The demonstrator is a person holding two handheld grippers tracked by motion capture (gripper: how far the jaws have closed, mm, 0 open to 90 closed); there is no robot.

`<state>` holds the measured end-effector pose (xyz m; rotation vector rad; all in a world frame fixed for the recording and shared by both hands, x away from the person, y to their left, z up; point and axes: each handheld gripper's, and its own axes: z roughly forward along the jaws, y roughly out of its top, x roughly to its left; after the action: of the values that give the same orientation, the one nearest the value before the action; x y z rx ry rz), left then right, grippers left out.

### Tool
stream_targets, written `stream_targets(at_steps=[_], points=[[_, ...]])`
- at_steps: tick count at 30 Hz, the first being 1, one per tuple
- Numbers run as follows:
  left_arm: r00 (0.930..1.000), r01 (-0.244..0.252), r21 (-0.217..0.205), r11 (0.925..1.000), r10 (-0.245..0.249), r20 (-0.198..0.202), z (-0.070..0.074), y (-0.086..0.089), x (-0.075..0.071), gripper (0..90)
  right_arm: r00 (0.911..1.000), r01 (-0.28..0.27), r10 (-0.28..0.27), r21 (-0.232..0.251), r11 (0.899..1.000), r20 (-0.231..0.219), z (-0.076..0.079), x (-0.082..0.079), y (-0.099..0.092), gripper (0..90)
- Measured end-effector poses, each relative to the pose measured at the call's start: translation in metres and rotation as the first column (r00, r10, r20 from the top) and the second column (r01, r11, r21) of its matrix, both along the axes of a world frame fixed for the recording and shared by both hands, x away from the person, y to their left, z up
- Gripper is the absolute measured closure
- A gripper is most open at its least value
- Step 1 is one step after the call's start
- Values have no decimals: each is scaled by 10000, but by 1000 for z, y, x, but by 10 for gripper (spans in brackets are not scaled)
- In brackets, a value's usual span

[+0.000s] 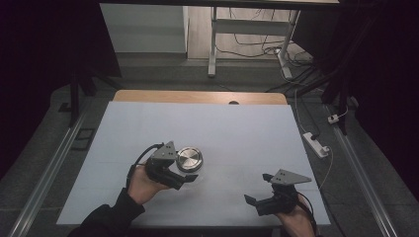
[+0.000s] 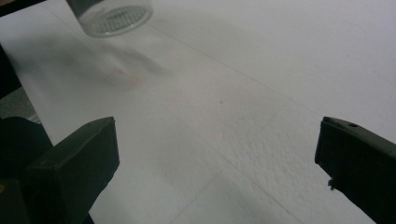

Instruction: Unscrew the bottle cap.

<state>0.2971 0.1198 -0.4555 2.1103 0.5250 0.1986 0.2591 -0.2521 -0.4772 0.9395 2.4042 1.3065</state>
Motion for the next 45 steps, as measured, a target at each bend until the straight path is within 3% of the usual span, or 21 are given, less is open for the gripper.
stream_targets(at_steps=[10,18,28,35,45], points=[[9998,205,13,9998,-205,11,1,-3,-1,162,9962,-848,846,103,9963,223,15,6,30,0],[9996,280,40,9996,-280,29,1,-5,-2,162,9856,-1685,1686,-60,9857,119,27,18,62,0],[9996,283,46,9996,-284,81,1,-8,-4,162,9835,-1802,1806,-222,9834,139,42,29,94,0],[9996,265,60,9996,-265,66,0,-11,-5,162,9822,-1877,1876,81,9822,91,57,34,112,0],[9996,267,210,9994,-269,84,-1,-14,-5,162,9809,-1947,1947,98,9808,-6,65,38,140,35]])
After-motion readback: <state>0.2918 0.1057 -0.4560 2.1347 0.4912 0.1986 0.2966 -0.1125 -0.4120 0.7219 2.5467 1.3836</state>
